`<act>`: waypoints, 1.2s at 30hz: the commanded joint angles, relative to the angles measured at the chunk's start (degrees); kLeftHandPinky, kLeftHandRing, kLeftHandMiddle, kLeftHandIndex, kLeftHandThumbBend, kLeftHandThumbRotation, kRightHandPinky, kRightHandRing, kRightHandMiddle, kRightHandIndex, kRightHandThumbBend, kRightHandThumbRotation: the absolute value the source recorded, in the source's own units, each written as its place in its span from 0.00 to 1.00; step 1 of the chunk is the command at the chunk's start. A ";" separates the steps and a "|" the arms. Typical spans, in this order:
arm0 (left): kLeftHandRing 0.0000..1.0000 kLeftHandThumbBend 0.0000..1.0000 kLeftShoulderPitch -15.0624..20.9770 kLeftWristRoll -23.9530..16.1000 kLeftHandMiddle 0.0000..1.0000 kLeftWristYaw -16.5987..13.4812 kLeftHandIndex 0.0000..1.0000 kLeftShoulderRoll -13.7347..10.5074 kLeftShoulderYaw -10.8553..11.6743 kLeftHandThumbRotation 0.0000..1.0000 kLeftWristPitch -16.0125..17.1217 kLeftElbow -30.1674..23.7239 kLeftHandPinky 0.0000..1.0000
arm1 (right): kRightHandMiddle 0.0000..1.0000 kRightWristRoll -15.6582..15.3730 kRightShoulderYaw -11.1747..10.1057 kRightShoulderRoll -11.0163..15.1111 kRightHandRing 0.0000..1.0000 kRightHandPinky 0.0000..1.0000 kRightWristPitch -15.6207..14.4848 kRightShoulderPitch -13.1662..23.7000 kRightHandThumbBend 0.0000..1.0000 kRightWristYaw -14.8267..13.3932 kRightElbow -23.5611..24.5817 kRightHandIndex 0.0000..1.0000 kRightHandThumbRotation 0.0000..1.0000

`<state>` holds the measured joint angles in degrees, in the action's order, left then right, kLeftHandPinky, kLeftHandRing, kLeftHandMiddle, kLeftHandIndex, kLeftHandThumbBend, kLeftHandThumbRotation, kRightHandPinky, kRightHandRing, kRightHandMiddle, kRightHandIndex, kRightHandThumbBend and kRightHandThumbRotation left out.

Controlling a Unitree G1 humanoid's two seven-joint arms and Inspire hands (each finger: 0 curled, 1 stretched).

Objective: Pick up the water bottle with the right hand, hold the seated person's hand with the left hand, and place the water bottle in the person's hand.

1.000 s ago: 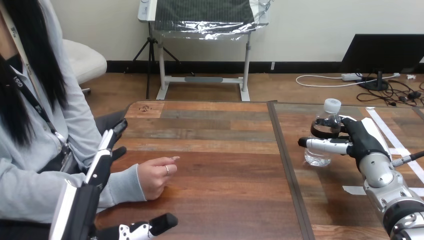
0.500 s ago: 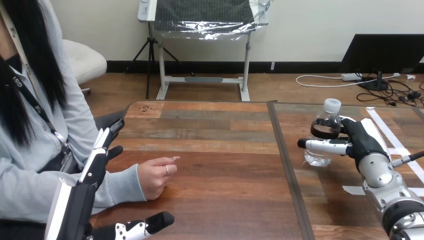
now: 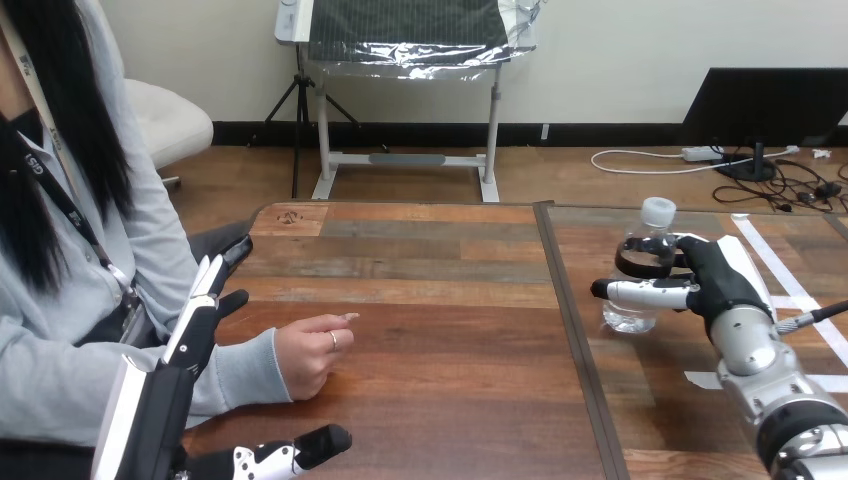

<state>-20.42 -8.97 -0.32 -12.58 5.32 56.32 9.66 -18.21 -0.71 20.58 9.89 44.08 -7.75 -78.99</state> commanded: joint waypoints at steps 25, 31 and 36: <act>0.94 1.00 0.35 -1.03 0.97 -1.23 0.92 1.23 1.17 0.47 1.09 -3.02 0.87 | 0.45 3.87 -5.09 -3.75 0.41 0.36 2.94 4.16 0.94 -7.72 0.53 0.45 0.00; 0.94 1.00 0.02 -1.17 0.97 -1.27 0.92 1.30 1.11 0.47 0.92 -3.40 0.86 | 0.46 4.28 -5.98 -3.99 0.42 0.37 3.30 3.92 0.93 -8.02 0.55 0.46 0.00; 0.94 1.00 0.03 -1.33 0.97 -1.33 0.92 1.30 1.18 0.47 1.37 -3.10 0.86 | 0.44 5.40 -6.98 -4.24 0.39 0.33 4.14 3.71 0.94 -7.54 0.64 0.44 0.00</act>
<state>-22.49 -9.65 -1.14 -11.14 5.64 56.33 9.35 -14.06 -5.98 16.97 12.24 44.07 -14.69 -79.23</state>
